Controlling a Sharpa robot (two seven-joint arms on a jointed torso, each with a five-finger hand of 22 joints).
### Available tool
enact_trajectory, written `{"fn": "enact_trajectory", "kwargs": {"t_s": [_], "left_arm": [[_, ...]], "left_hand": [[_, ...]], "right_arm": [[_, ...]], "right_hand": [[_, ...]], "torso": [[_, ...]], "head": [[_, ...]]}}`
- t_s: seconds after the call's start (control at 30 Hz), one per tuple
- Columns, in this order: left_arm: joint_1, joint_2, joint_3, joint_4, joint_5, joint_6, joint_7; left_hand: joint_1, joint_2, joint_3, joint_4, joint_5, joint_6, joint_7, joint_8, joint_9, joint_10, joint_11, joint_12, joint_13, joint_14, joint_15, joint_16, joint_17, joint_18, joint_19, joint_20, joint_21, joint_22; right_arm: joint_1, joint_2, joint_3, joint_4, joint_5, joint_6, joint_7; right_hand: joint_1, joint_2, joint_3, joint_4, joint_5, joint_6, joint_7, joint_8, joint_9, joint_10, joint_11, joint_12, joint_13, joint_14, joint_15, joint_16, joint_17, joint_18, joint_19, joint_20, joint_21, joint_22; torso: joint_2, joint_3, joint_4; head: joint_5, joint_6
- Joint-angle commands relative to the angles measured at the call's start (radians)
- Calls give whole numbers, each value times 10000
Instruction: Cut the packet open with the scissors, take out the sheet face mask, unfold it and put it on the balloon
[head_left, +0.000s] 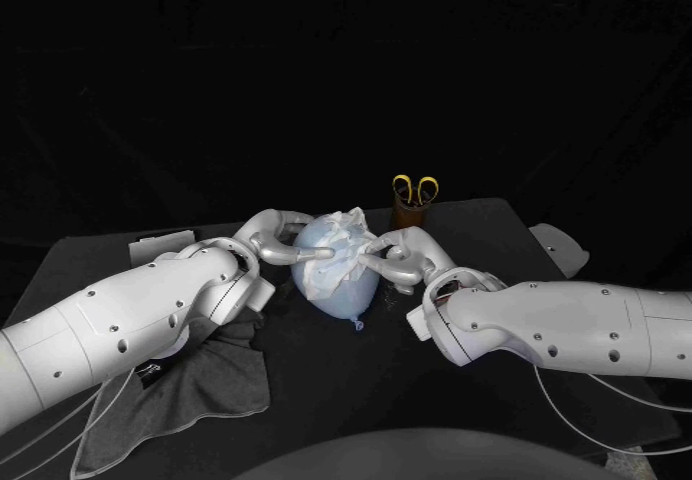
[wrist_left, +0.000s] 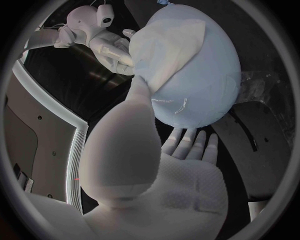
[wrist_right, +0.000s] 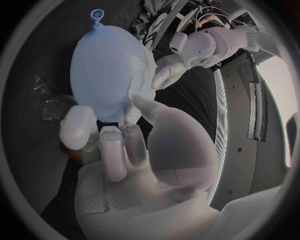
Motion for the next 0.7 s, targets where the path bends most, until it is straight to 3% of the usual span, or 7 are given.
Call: {"fn": "enact_trajectory", "kwargs": {"t_s": [0.03, 0.27, 0.7], "left_arm": [[-7, 42, -10, 26, 64, 215, 15], [-7, 51, -10, 34, 69, 228, 8], [-6, 58, -11, 2, 71, 232, -4]], "left_hand": [[70, 40, 52, -14, -39, 23, 1348, 64, 2, 32, -1, -7, 14, 38, -8, -29, 4, 193, 51, 7, -13, -7], [73, 43, 58, -13, -39, 20, 1350, 63, 1, 33, 1, -12, 13, 44, -6, -30, 4, 198, 52, 7, -13, -7], [73, 43, 58, -13, -39, 20, 1350, 63, 1, 33, 1, -12, 13, 44, -6, -30, 4, 198, 52, 7, -13, -7]], "right_arm": [[-11, 62, -7, -46, -537, -70, -45], [0, 155, -3, -273, -988, -195, -112], [8, -78, 2, -86, -1120, -245, 45]], "right_hand": [[332, 136, 91, -189, -37, 293, -111, 125, 46, 665, -135, 269, 2150, 1058, -147, 41, 2633, 19, 152, -52, 176, 1370], [545, 252, 90, -414, -37, 713, -392, 386, 209, 1007, -378, 652, 2576, 1058, -354, 41, 2633, -31, 288, -247, 461, 1457], [650, 312, 259, -589, -35, 843, -442, 587, 350, 1046, -449, 699, 2627, 1058, -434, 41, 2633, -65, 355, -350, 621, 1508]], "torso": [[1, 2, 7], [5, 2, 8], [-3, -2, -3]], "head": [[12, -7], [10, -16], [-39, -33]]}}
